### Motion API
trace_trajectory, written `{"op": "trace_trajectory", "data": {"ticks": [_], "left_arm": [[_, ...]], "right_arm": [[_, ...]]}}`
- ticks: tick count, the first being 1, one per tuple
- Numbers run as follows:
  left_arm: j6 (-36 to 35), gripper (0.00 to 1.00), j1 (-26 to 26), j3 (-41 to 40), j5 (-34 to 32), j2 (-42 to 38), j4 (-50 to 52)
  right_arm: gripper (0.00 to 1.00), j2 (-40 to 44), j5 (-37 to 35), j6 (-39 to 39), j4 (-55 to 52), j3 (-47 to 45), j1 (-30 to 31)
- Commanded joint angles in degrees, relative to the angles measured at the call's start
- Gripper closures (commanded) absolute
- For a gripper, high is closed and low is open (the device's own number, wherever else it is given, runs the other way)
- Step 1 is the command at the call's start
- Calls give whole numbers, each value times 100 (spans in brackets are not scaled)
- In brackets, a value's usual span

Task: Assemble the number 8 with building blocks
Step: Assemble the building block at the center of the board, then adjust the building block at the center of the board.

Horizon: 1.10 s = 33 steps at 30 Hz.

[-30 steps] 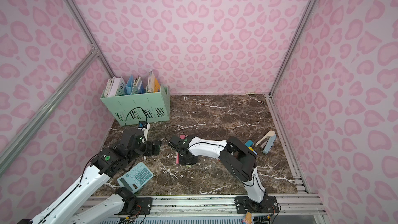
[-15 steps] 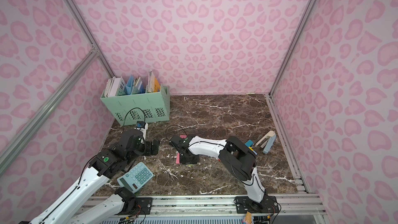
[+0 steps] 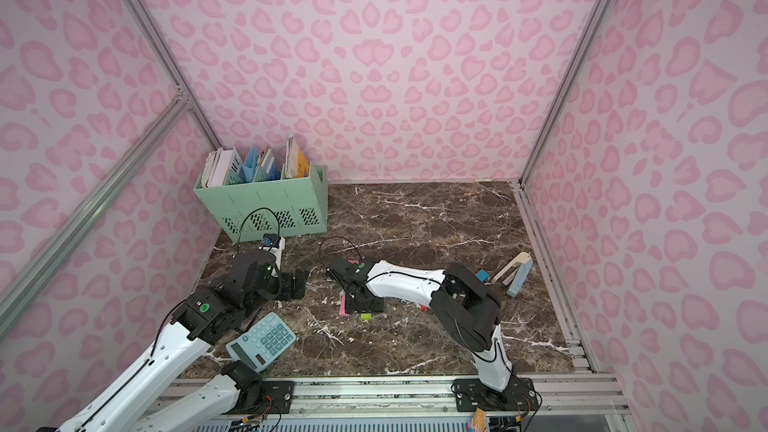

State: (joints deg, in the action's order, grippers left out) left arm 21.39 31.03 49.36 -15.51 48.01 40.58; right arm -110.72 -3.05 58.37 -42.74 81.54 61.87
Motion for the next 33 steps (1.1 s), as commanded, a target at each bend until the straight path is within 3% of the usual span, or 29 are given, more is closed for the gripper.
{"op": "trace_trajectory", "data": {"ticks": [1, 8, 16, 25, 33], "left_arm": [[57, 1, 0, 40, 30, 103, -4], [427, 1, -70, 510, 794, 952, -336], [922, 2, -84, 1365, 1725, 2823, -866], [1199, 1, -88, 2154, 2350, 4731, -1286], [1175, 2, -88, 2546, 2557, 5623, -1457]], "right_arm": [[35, 454, -244, -245, 262, 25, 7], [23, 1579, -383, -658, 1131, -923, -222], [14, 2814, 119, -836, 2713, -2707, -666], [10, 3407, 531, -984, 3658, -3766, -871], [10, 3891, 542, -1003, 3957, -4308, -947]]}}
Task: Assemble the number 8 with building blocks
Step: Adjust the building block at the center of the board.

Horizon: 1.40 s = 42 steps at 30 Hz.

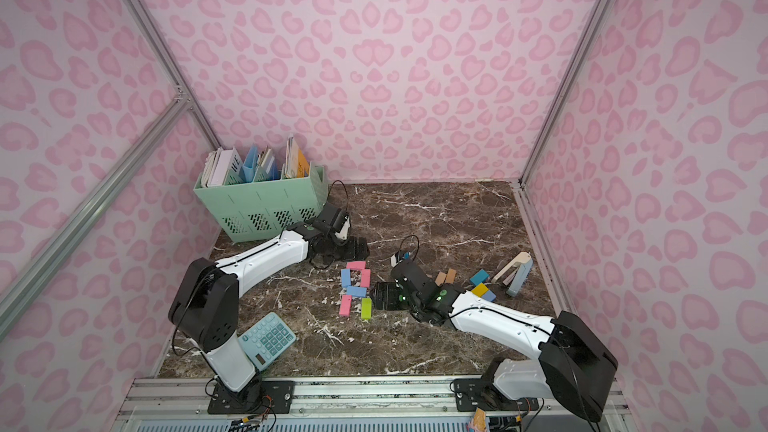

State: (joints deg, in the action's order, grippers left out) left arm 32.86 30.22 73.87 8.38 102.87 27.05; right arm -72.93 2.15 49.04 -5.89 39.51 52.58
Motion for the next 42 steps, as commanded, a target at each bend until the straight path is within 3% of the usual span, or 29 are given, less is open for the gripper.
{"op": "trace_trajectory", "data": {"ticks": [1, 21, 42], "left_arm": [[27, 2, -7, 118, 172, 203, -126], [-149, 2, -104, 634, 548, 915, 38], [-166, 2, -113, 724, 449, 1166, -48]], "right_arm": [[10, 186, 28, -56, 318, -177, -39], [5, 1785, 279, 216, 1445, -1507, -386], [2, 2758, 286, 491, 1590, -2133, -555]]}}
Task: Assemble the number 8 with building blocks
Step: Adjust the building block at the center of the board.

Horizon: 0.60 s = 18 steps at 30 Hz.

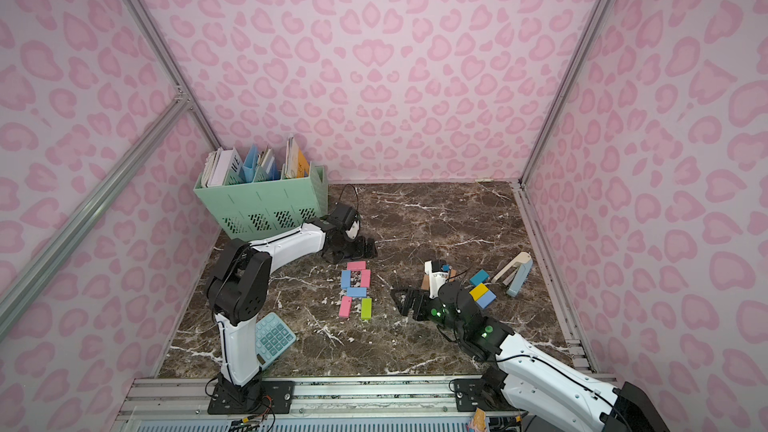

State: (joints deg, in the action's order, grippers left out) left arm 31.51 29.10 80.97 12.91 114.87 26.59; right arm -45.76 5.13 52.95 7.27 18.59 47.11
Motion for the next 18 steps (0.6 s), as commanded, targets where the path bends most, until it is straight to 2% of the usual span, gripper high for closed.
{"op": "trace_trajectory", "data": {"ticks": [1, 12, 18], "left_arm": [[-23, 1, -3, 7, 0, -43, -14], [48, 1, -1, -160, 16, -118, -35], [57, 2, -1, -101, -199, -504, 20]], "right_arm": [[2, 55, -5, 110, 304, -68, -14], [1, 146, 50, 178, 312, -167, -44], [1, 137, 102, 190, 266, -185, -45]]}}
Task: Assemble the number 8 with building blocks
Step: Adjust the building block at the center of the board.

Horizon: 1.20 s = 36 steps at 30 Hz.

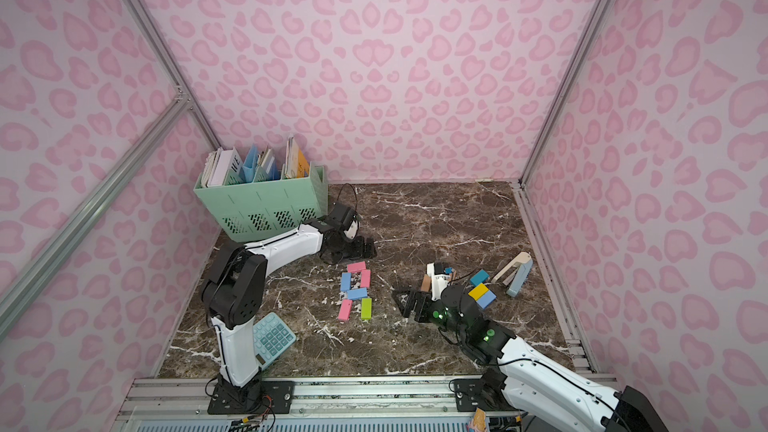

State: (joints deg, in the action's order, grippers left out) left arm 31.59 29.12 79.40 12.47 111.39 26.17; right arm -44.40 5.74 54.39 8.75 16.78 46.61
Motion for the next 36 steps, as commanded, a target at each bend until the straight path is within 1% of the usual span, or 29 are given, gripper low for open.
{"op": "trace_trajectory", "data": {"ticks": [1, 6, 11, 14, 17, 21, 25, 30, 36], "left_arm": [[48, 1, -3, 58, -210, -260, 82], [202, 1, -3, -177, -455, -896, 178], [565, 2, -3, -1039, -432, -1678, 18], [745, 2, -3, -1550, -437, -2154, -88], [816, 2, -10, -1858, -652, -2628, -10], [831, 2, -110, -1937, -781, -3196, 196], [816, 2, -308, -1895, -620, -3524, 407], [720, 1, -478, -1903, -628, -3851, 628], [516, 1, -824, -1813, -612, -4180, 989]], "right_arm": [[1, -20, 41, 45, 102, 1, -1], [0, -356, 124, 11, 21, 128, 48], [0, -1138, 247, -230, 81, 502, 304], [1, -1785, 233, -439, -60, 954, 545], [0, -2537, 14, -811, -694, 1675, 824], [1, -3510, -337, -1154, -1755, 2697, 1054], [0, -4212, -649, -1276, -2401, 3330, 1228], [1, -4563, -862, -1446, -2688, 3708, 1611], [1, -5131, -1338, -1428, -3342, 4277, 1976]]}}
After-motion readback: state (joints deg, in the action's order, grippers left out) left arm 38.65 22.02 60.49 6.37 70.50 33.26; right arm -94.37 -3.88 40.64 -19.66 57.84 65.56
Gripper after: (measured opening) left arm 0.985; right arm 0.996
